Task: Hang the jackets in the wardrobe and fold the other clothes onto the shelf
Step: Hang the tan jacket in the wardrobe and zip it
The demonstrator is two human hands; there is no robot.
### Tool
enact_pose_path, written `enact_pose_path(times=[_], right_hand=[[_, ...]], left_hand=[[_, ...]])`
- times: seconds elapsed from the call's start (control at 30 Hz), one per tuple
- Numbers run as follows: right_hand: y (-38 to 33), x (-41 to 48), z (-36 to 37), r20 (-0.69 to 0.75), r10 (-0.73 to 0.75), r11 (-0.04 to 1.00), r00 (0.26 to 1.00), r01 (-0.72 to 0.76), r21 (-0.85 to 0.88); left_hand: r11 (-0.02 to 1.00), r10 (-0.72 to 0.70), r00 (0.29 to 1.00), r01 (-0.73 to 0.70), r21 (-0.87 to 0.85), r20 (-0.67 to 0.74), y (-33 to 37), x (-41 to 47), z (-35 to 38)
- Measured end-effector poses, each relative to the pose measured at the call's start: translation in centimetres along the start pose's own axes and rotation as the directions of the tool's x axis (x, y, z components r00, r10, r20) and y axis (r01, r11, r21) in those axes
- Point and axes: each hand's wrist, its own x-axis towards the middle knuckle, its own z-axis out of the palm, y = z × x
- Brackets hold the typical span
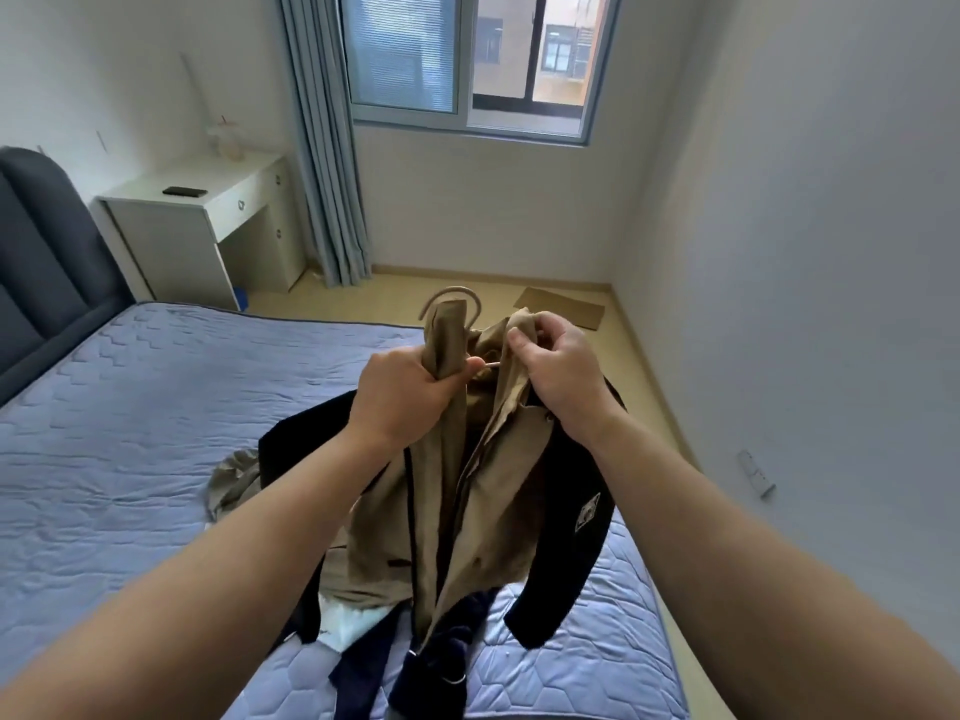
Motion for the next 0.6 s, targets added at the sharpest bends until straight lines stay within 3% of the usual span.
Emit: enact_pose_path(times=[0.1,0.23,0.4,0.5,0.6], right_hand=[[0.9,0.8,0.5,0.077,-0.044,0.953,0.996,0.065,-0.294],[1.6,0.1,2.8,0.334,0.024,0.925,0.942,0.106,-0.365],[0.6,-5.0,5.8,0.595,-0.112,0.919,0.796,0.311,-0.243],[-0.3,-9.0,6.2,0.684,-0.225,0.881,0.694,0.445,-0.162],[-1.4,-13.0,6.3,0.761,-0.282,0.875,0.584,0.482,-0.046]], left_hand=[[1.000,-0.023,1.000,0.023,0.015,0.002,0.0,-1.2,-0.9],[0.991,-0.127,0.989,0.129,0.021,-0.075,0.2,-4.1,-3.0],[0.945,-0.283,0.929,0.313,0.098,-0.240,1.8,-10.2,-5.8],[0.902,-0.352,0.877,0.412,0.132,-0.329,4.1,-15.2,-7.6],[0.843,-0.383,0.807,0.504,0.187,-0.450,7.4,-21.3,-9.2]])
